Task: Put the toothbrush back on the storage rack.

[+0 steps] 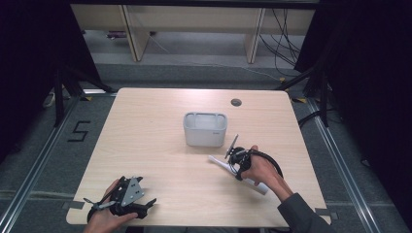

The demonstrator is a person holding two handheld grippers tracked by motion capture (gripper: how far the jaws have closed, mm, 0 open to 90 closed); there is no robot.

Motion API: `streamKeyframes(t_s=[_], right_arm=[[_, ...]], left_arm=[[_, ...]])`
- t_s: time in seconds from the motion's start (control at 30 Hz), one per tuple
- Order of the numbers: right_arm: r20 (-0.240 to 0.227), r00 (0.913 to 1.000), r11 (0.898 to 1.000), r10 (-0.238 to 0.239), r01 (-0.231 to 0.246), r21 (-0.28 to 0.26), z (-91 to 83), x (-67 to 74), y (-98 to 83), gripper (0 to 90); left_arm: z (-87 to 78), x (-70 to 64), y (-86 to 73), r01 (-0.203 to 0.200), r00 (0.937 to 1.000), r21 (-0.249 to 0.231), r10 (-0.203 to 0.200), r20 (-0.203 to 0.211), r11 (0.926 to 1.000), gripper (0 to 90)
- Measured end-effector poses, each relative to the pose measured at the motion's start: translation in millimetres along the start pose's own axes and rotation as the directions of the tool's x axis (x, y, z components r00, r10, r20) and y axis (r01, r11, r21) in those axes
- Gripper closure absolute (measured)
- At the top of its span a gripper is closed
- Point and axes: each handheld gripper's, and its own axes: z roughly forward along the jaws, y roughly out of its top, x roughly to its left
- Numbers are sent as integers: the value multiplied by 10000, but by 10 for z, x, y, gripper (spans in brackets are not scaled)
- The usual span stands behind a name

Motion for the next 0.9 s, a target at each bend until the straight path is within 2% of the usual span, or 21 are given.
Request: streamKeyframes(t_s=[0.1,0.13,0.23,0.3,0.33,0.37,0.4,0.43,0.47,0.5,0.53,0.6,0.63,0.67,0.7,0.73,0.77,0.8,0.83,0.87,0.9], right_arm=[[-123,9999,9996,-88,85,-256,-58,-2,-27,669],[125,9998,9994,-145,148,-301,-76,-4,-43,669],[163,9995,9984,-275,283,-487,-126,10,-66,669],[137,9999,9973,-73,83,-726,-185,27,-91,669],[157,9999,9938,0,18,-1108,-248,26,-127,669],[157,9999,9938,0,18,-1108,-248,26,-127,669],[208,9997,9873,107,-73,-1585,-324,13,-167,669],[208,9997,9873,107,-73,-1585,-324,13,-167,669],[190,9997,9781,138,-95,-2079,-397,-5,-202,669],[190,9997,9781,138,-95,-2079,-397,-5,-202,669],[160,9997,9655,163,-116,-2602,-466,-29,-233,669],[290,9995,9503,77,18,-3115,-532,-65,-258,669],[200,9997,9408,162,-85,-3389,-549,-66,-267,669],[31,9997,9265,223,-195,-3759,-570,-64,-269,669],[31,9997,9265,223,-195,-3759,-570,-64,-269,669],[98,9997,9165,221,-164,-3997,-591,-74,-280,669],[137,9996,9004,237,-154,-4348,-606,-82,-286,669],[264,9996,8889,81,49,-4581,-617,-97,-294,669],[222,9992,8819,333,-189,-4710,-642,-86,-305,669],[478,9971,8576,589,-260,-5136,-652,-88,-305,669],[478,9971,8576,589,-260,-5136,-652,-88,-305,669]], left_arm=[[1,0,0,8,10000,10,-8,-1,10000,152],[0,1,0,3,10000,4,-3,3,10000,152],[1,3,-1,10,10000,17,-10,8,10000,152],[2,2,-2,14,10000,26,-14,12,10000,152],[2,1,-1,8,10000,24,-8,11,10000,152],[2,1,-1,8,10000,24,-8,11,10000,152],[2,1,-1,9,10000,21,-9,7,10000,152],[2,1,-1,9,10000,21,-9,7,10000,152],[2,2,-1,15,10000,14,-15,11,10000,152],[2,2,-1,15,10000,14,-15,11,10000,152],[-1,4,1,5,10000,22,-5,-3,10000,152],[-1,6,0,4,10000,7,-4,-4,10000,152],[-1,6,0,4,10000,7,-4,-4,10000,152],[-3,9,-1,-18,10000,24,18,-21,10000,152],[-3,9,-1,-18,10000,24,18,-21,10000,152],[-9,12,3,7,10000,50,-7,75,10000,152],[-7,3,-1,121,9999,21,-122,60,9999,152],[-12,5,1,105,9999,69,-105,56,9999,152],[-2,-4,-2,216,9997,-42,-217,-85,9998,152],[-11,3,-3,154,9999,53,-154,-32,9999,152],[-11,3,-3,154,9999,53,-154,-32,9999,152]])
